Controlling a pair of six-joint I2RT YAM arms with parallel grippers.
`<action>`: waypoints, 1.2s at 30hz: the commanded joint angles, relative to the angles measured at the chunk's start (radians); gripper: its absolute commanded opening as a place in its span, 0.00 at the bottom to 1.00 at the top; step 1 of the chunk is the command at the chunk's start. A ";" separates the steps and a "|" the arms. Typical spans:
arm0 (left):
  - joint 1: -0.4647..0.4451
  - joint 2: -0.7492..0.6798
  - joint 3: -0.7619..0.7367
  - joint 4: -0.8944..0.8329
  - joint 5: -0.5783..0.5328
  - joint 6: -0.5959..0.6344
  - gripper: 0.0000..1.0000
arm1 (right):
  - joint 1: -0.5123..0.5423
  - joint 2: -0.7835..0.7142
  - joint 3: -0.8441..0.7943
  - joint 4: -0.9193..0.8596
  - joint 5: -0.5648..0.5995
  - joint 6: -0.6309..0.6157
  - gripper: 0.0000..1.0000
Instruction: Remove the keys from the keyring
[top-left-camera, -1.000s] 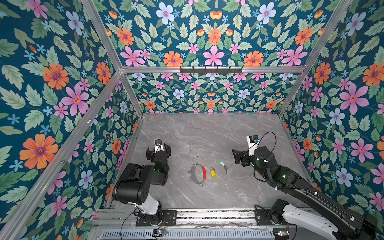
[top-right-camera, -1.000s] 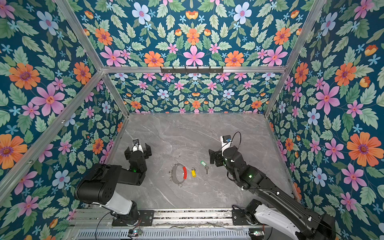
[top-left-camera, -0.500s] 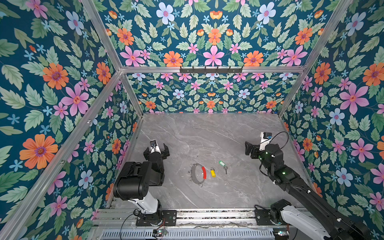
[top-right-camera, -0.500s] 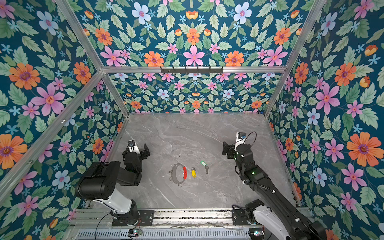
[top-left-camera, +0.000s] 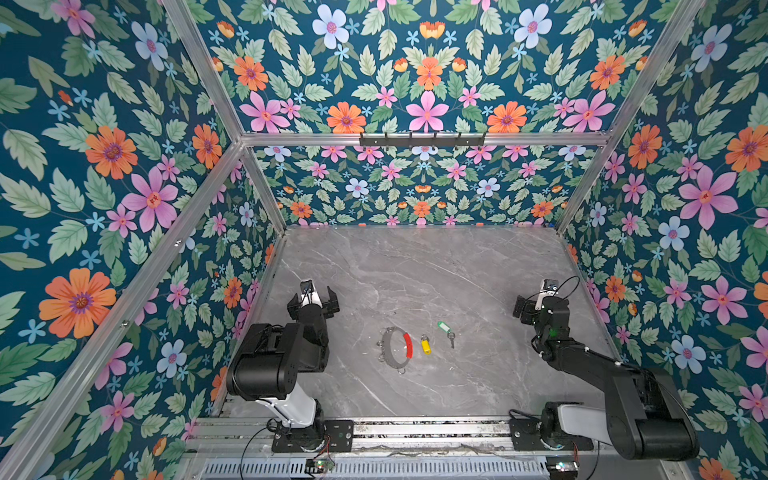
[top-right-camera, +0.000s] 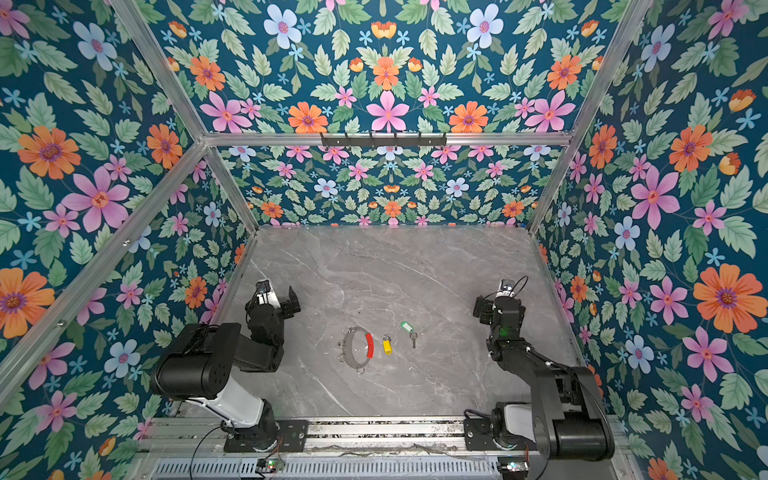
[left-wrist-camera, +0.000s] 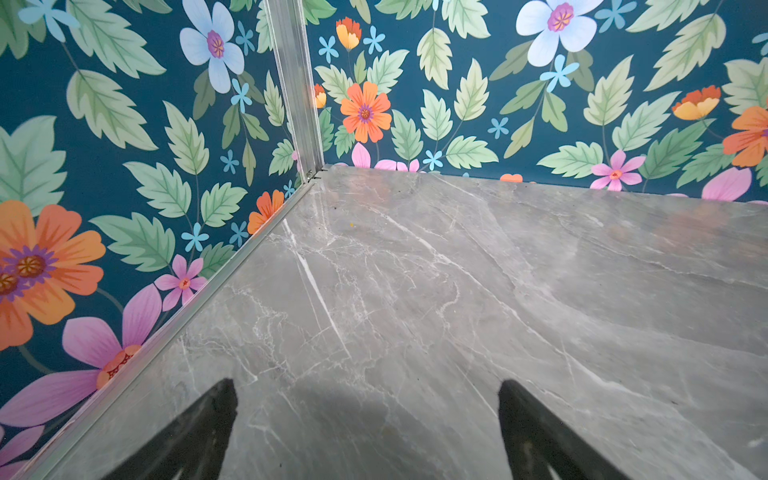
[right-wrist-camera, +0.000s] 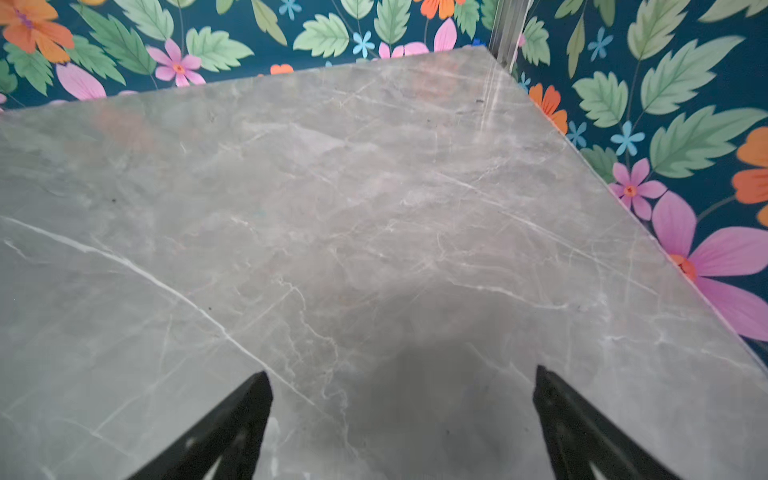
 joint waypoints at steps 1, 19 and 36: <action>0.001 0.000 0.000 0.033 0.002 -0.001 1.00 | 0.000 0.073 0.000 0.210 -0.059 -0.027 0.99; 0.001 0.000 0.001 0.031 0.002 0.000 1.00 | -0.005 0.131 -0.011 0.280 -0.074 -0.032 0.99; 0.001 0.003 0.006 0.022 0.001 0.000 1.00 | -0.005 0.132 -0.012 0.280 -0.074 -0.031 0.99</action>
